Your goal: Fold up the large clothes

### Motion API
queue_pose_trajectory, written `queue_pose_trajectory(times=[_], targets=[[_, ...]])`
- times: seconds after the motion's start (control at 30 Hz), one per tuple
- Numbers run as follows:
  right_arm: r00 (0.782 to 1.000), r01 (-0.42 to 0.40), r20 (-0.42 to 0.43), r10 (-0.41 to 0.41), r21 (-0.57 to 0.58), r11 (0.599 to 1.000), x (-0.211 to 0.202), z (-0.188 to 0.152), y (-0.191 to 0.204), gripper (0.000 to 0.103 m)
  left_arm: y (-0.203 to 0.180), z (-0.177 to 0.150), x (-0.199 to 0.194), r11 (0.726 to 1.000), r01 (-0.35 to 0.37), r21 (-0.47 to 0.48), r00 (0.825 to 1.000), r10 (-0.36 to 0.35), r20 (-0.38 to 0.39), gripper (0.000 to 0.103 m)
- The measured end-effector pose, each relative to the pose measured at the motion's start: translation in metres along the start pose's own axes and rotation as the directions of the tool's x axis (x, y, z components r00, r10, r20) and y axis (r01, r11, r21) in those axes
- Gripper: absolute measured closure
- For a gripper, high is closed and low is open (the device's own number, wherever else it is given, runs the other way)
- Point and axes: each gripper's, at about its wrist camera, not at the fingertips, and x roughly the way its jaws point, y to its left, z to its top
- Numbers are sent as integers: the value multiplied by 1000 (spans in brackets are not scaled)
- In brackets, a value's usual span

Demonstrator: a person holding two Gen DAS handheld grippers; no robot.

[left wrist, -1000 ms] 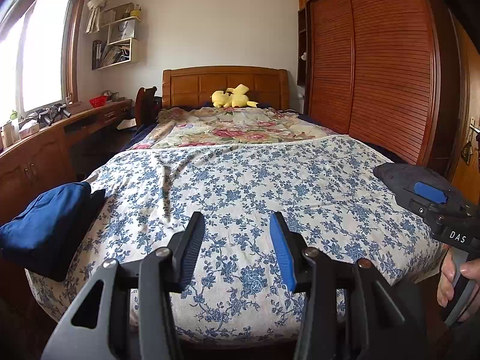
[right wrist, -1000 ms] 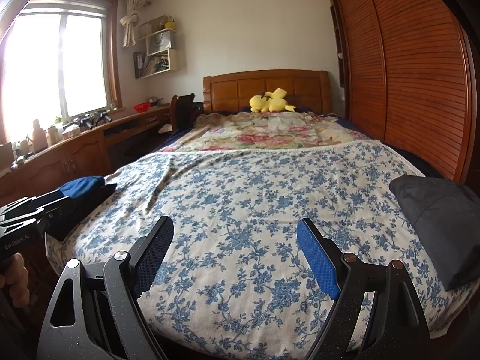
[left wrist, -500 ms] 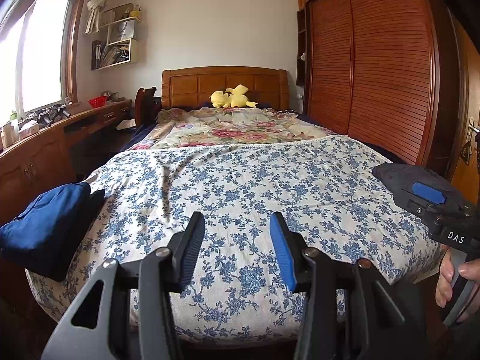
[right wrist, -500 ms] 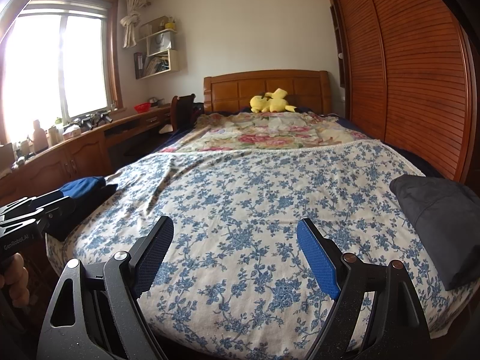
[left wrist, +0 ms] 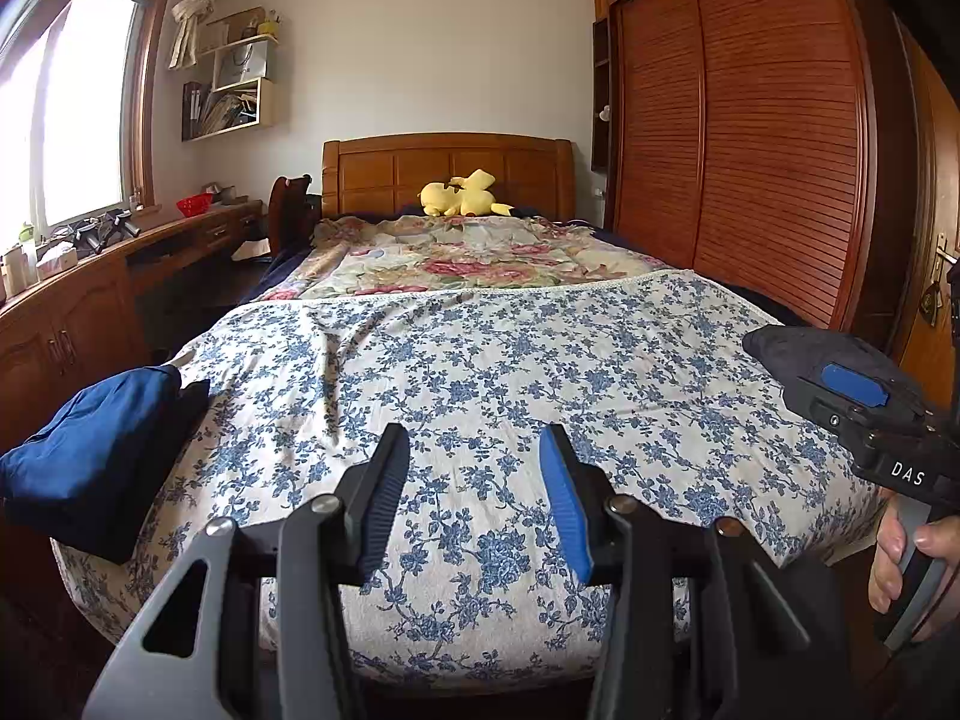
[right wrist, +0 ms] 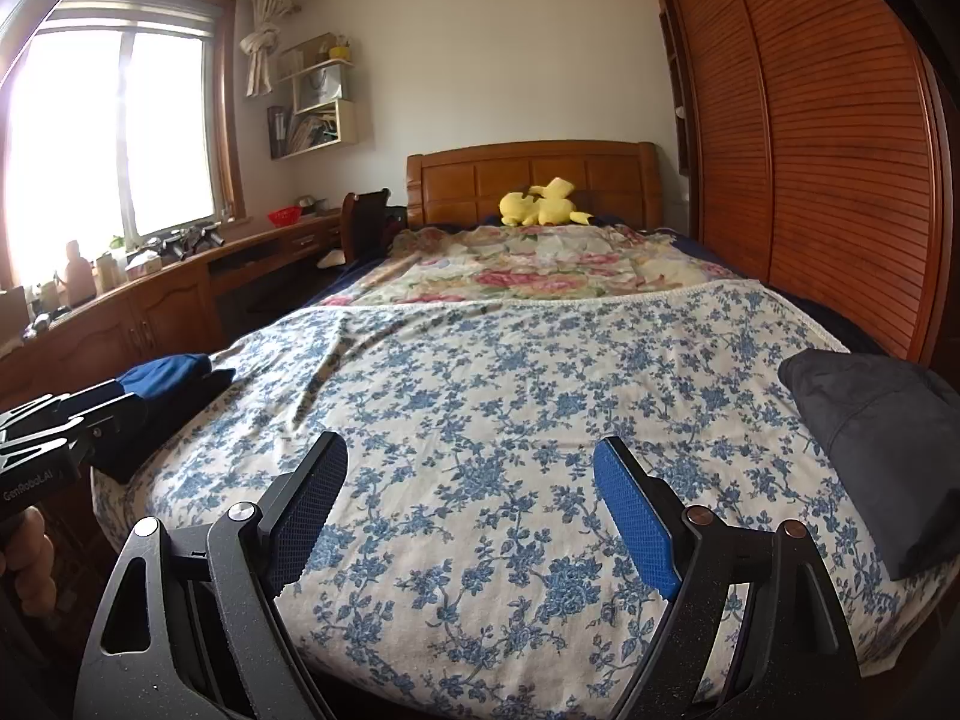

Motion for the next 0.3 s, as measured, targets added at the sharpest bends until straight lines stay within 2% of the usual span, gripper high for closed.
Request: queue_pose_trajectory(times=[0.3], targets=[[1000, 0, 1, 0, 2, 1000, -1, -1, -1, 17, -3, 1, -1, 1000, -3, -9, 1000, 3, -5, 59]])
